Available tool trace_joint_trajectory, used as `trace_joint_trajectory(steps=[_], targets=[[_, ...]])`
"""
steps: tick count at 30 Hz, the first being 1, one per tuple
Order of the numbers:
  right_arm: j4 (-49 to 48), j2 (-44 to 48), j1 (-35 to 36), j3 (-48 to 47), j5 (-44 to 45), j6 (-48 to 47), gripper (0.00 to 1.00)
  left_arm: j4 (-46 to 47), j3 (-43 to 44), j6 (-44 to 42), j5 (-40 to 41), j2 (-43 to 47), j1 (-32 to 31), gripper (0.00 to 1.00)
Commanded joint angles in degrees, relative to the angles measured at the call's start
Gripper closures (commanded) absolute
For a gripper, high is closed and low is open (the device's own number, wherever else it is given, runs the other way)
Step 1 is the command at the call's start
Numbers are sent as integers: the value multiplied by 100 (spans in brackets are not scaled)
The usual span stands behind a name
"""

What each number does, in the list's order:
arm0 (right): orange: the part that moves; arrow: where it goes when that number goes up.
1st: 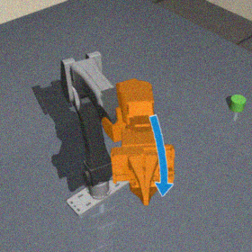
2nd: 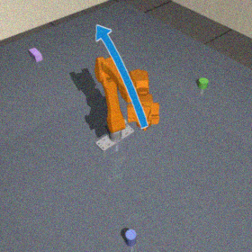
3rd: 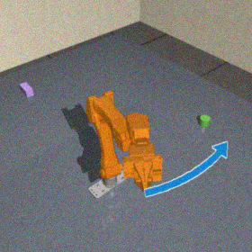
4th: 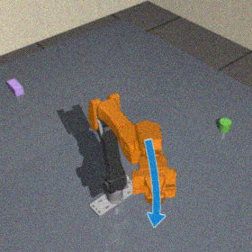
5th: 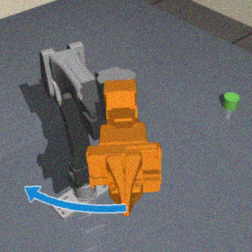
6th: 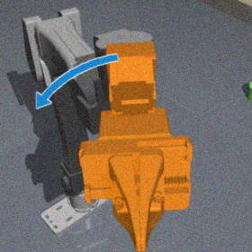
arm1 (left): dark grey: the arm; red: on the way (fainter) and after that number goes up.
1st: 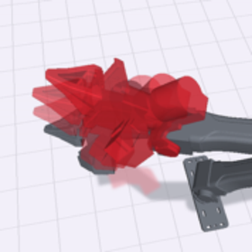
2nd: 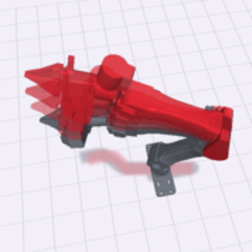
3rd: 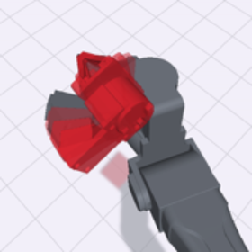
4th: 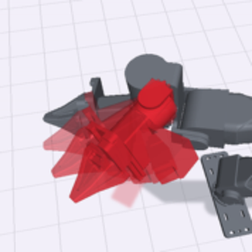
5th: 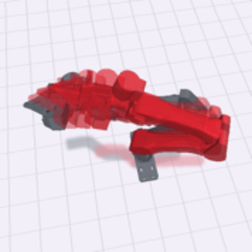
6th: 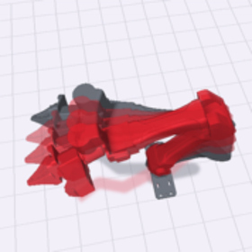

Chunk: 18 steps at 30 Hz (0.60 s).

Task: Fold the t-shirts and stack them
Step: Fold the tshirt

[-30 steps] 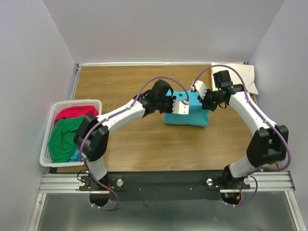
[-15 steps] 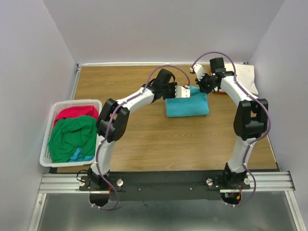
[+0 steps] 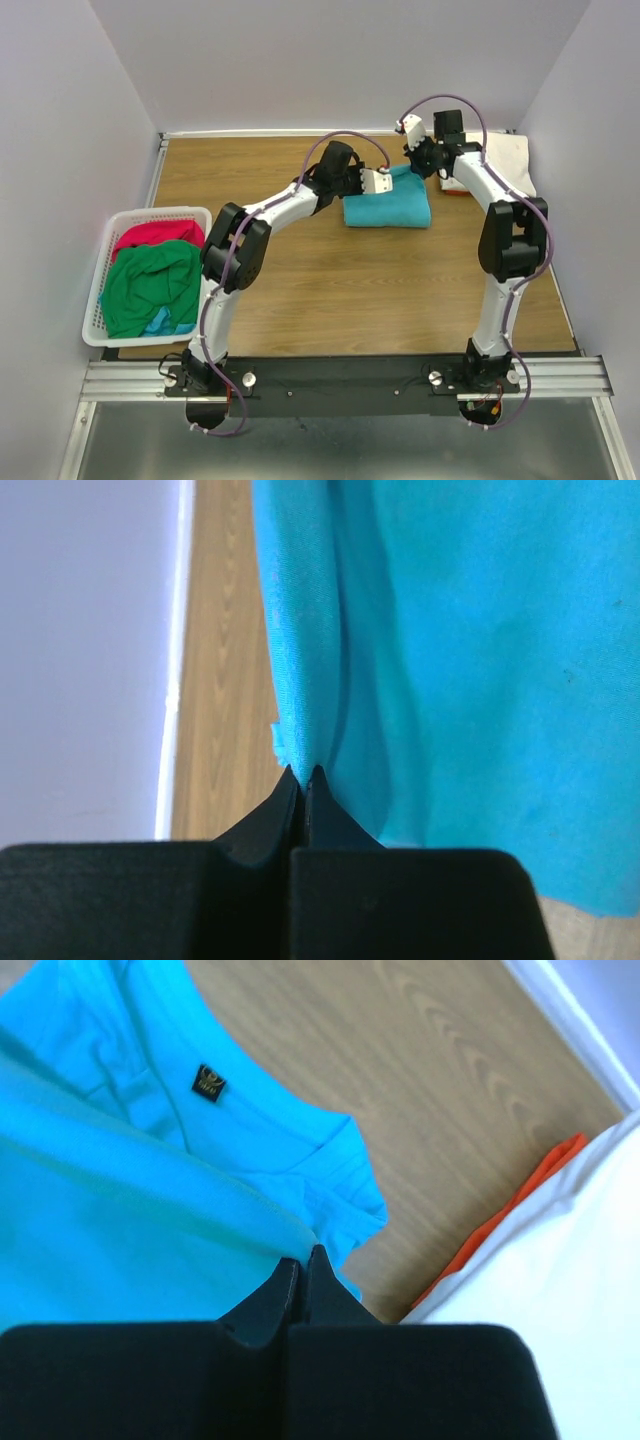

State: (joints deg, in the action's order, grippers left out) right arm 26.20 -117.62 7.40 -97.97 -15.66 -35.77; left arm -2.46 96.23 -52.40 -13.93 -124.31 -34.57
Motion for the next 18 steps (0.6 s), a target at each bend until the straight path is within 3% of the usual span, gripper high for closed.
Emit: trace_joint_trajectory(steps=[1, 18], targets=[[-413, -436, -54, -406, 511, 395, 100, 351, 396, 72, 347, -242, 20, 100], [-1081, -1272, -46, -917, 1688, 1071, 100, 527, 1758, 441, 971, -1411, 55, 100]])
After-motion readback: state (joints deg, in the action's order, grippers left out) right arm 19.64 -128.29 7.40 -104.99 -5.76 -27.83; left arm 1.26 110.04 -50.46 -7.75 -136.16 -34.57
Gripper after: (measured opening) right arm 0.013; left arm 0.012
